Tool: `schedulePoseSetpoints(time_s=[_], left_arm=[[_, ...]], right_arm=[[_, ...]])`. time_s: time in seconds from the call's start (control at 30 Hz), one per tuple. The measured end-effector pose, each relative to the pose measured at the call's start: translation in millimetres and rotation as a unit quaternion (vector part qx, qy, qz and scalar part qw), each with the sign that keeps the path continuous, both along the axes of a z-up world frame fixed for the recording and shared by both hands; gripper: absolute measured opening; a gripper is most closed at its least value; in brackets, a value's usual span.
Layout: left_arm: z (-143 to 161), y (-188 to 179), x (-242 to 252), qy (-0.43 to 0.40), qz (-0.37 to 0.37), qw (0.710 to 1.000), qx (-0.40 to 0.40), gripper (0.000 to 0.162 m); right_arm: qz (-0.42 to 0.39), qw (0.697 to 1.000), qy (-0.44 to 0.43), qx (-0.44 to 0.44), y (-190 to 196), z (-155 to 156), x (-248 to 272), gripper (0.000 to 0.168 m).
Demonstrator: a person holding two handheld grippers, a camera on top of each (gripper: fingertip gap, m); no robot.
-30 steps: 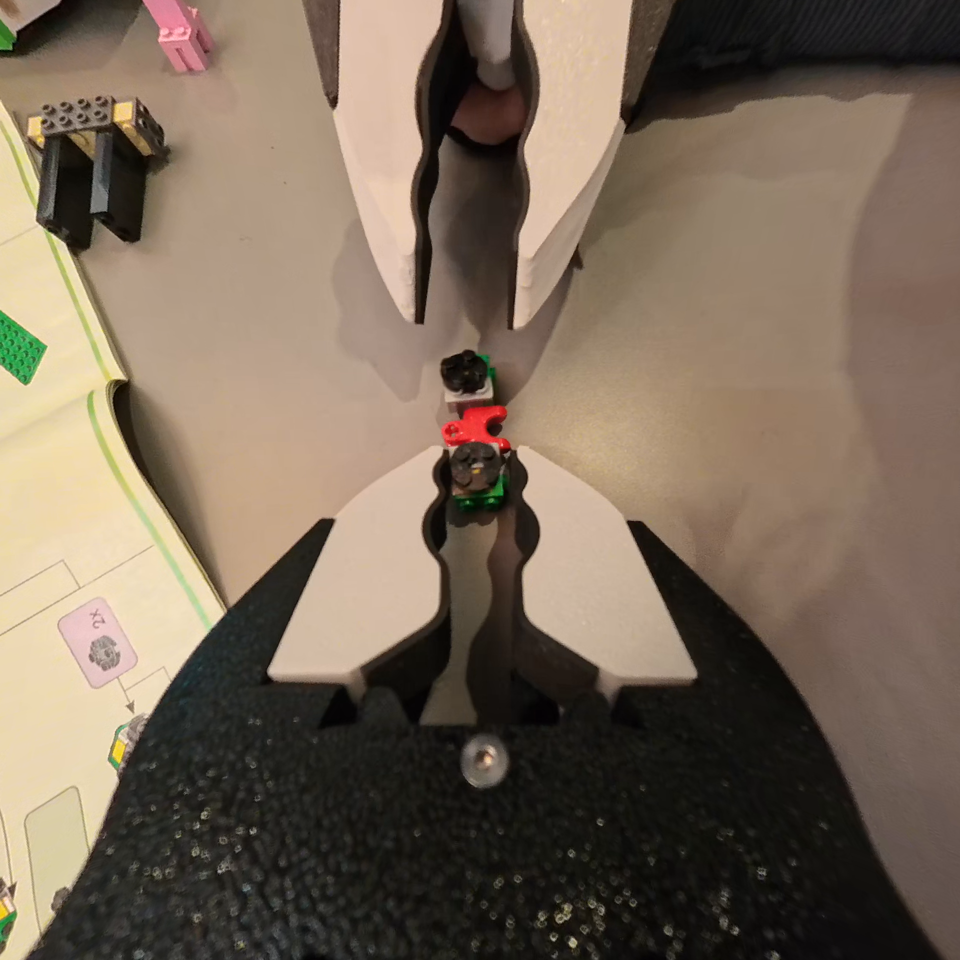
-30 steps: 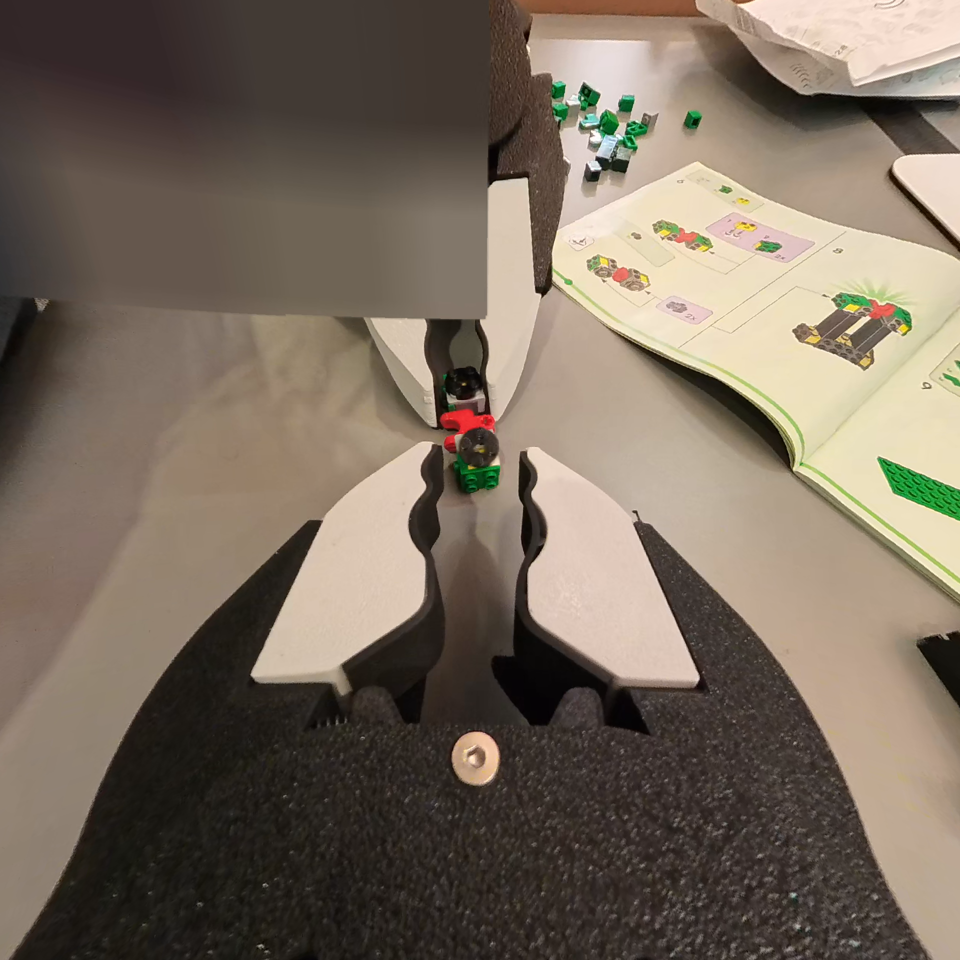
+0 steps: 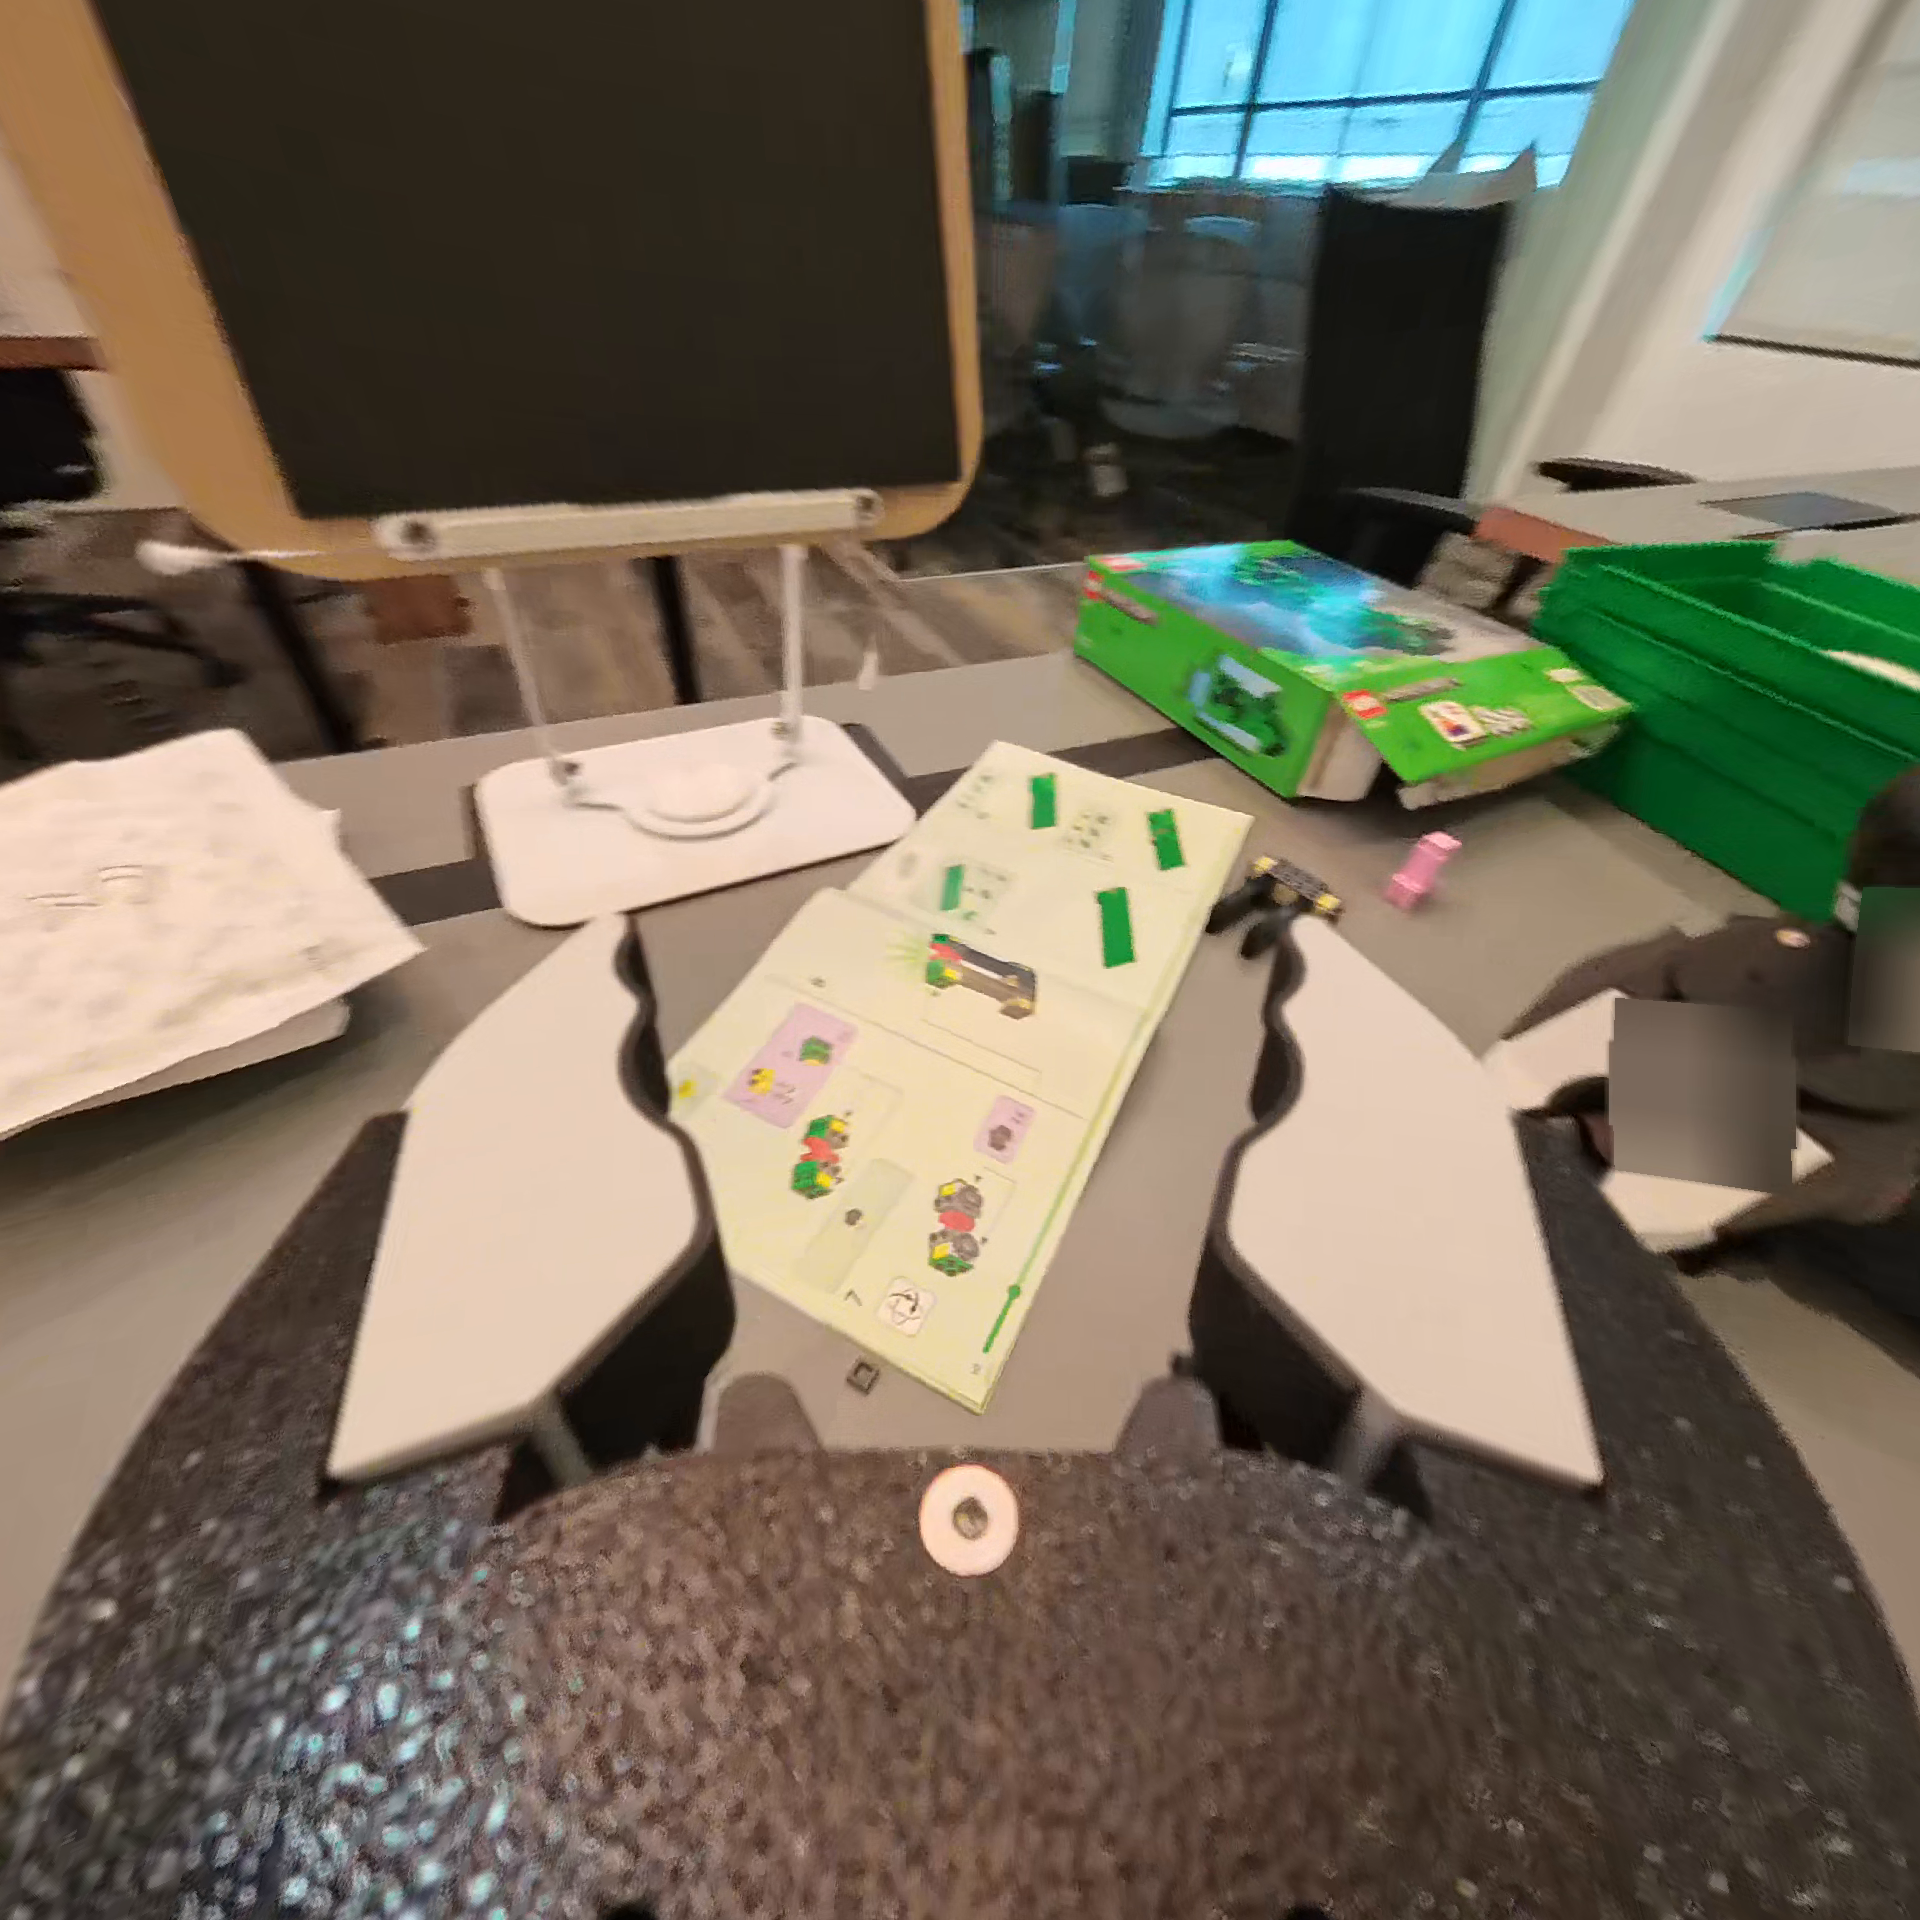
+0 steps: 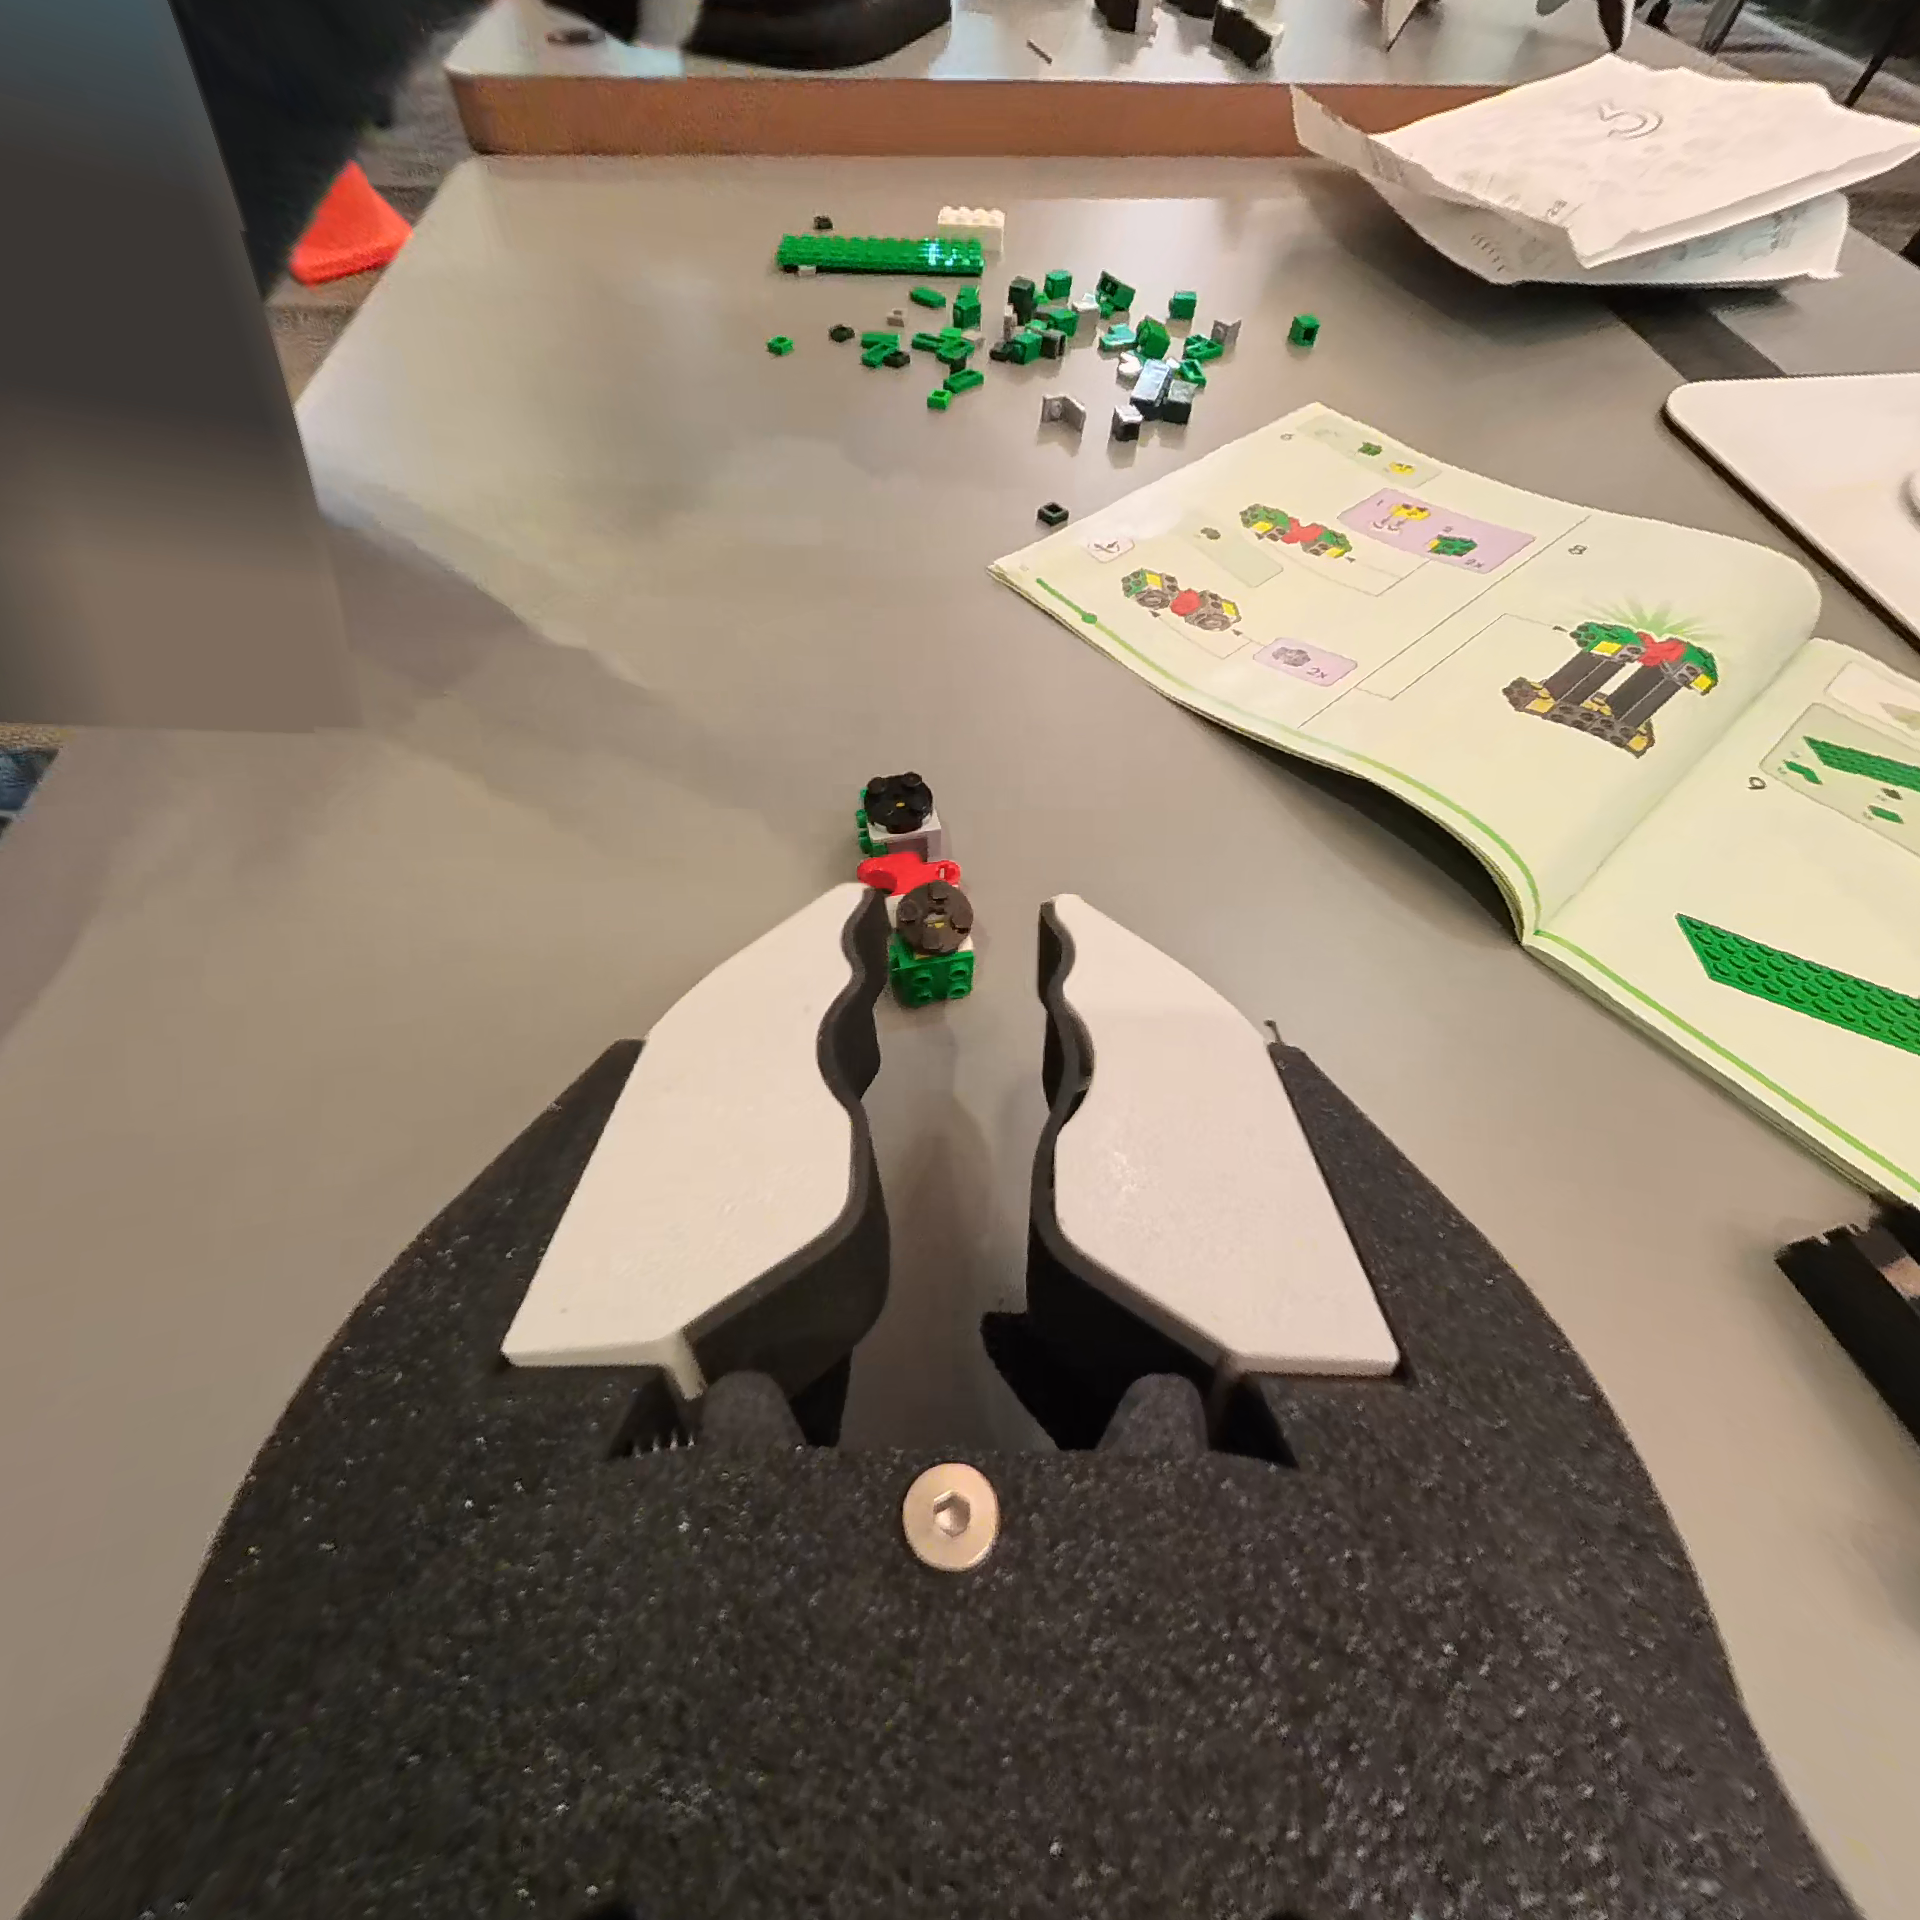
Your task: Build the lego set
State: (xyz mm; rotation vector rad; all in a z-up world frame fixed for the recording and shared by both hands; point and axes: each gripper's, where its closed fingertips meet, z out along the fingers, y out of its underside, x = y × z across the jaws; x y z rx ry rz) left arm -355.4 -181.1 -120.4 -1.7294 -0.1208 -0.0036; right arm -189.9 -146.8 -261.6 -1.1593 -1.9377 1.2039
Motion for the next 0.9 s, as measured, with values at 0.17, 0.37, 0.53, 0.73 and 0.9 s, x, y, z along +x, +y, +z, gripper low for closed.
schedulePoseSetpoints(time_s=[0.17,0.37,0.53,0.73,0.9], left_arm=[[24.1,-11.5,5.0,0.071,0.080,0.994,0.003,0.132],[18.5,-7.5,14.3,0.100,0.079,0.991,-0.029,0.135],[-25.2,8.6,60.5,0.133,-0.099,0.984,-0.066,0.112],[-122.3,11.8,112.1,0.212,-0.297,0.910,-0.195,0.091],[-150.1,14.8,127.9,0.210,-0.363,0.881,-0.220,0.068]], right_arm=[[-0.003,1.000,0.007,0.007,0.3,0.9,0.1,0.027],[-0.012,1.000,0.000,0.021,1.2,-2.6,-1.4,0.027],[0.008,0.999,-0.027,0.028,-4.0,-9.7,-0.7,0.026],[0.039,0.998,-0.054,0.015,-8.5,-14.6,-1.8,0.027],[0.049,0.997,-0.061,0.029,-9.0,-17.6,-4.5,0.026]])
